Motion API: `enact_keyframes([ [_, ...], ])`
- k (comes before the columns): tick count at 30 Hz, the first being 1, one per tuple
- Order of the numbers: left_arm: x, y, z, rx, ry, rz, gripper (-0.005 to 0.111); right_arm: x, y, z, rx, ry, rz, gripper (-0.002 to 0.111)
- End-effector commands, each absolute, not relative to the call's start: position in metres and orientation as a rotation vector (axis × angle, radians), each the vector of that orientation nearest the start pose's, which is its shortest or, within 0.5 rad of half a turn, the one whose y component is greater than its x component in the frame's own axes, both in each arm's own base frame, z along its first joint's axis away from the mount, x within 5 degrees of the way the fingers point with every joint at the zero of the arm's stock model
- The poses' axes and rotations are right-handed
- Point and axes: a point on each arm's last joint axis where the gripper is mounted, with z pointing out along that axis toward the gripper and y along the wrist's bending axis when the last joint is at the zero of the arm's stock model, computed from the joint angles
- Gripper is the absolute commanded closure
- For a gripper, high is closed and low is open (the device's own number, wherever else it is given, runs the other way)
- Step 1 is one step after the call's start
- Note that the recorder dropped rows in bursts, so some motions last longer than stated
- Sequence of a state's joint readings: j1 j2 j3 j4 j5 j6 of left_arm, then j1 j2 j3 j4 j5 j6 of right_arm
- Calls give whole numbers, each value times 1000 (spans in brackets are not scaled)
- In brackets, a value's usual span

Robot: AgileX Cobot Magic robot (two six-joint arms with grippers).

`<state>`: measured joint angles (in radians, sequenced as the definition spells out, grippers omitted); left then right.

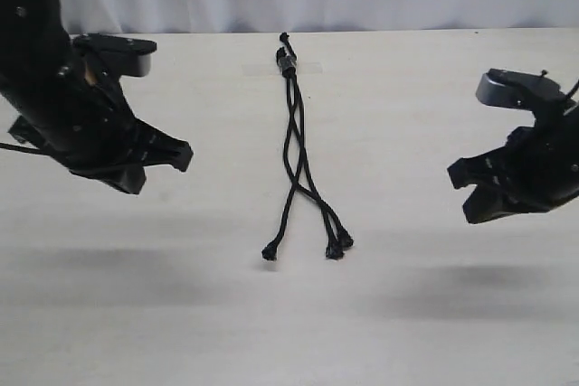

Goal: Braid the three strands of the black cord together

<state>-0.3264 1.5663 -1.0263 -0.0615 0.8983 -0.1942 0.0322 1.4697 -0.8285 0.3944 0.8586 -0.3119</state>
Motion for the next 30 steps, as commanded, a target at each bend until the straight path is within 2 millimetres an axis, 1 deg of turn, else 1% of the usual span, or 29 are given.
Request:
enact_keyframes([
  [1, 253, -73, 251, 25, 2835, -133, 107, 219, 21, 231, -167, 2820, 226, 104],
  [5, 226, -33, 257, -123, 2788, -116, 107, 187, 11, 250, -184, 2721, 64, 104],
  [7, 212, -17, 261, -206, 2755, -160, 107, 172, 9, 260, -176, 2645, 37, 104],
  [8, 204, -12, 263, -229, 2736, -212, 107, 166, 8, 264, -175, 2607, 32, 104],
  [10, 191, -10, 265, -234, 2685, -333, 107, 152, 8, 273, -167, 2501, 27, 104],
  [11, 184, -8, 266, -224, 2650, -364, 107, 145, 8, 277, -164, 2448, 23, 104],
  [15, 159, -4, 267, -232, 2514, -326, 107, 117, 7, 289, -151, 2240, 10, 104],
  [18, 143, -4, 271, -230, 2379, -298, 107, 98, 7, 290, -129, 2105, 23, 104],
  [22, 129, -3, 277, -223, 2231, -261, 107, 80, 7, 289, -95, 1907, 44, 104],
  [26, 117, -3, 286, -192, 2157, -225, 107, 63, 6, 292, -95, 1811, 39, 104],
  [30, 112, -4, 290, -186, 2118, -221, 107, 50, 8, 297, -76, 1733, 77, 104],
])
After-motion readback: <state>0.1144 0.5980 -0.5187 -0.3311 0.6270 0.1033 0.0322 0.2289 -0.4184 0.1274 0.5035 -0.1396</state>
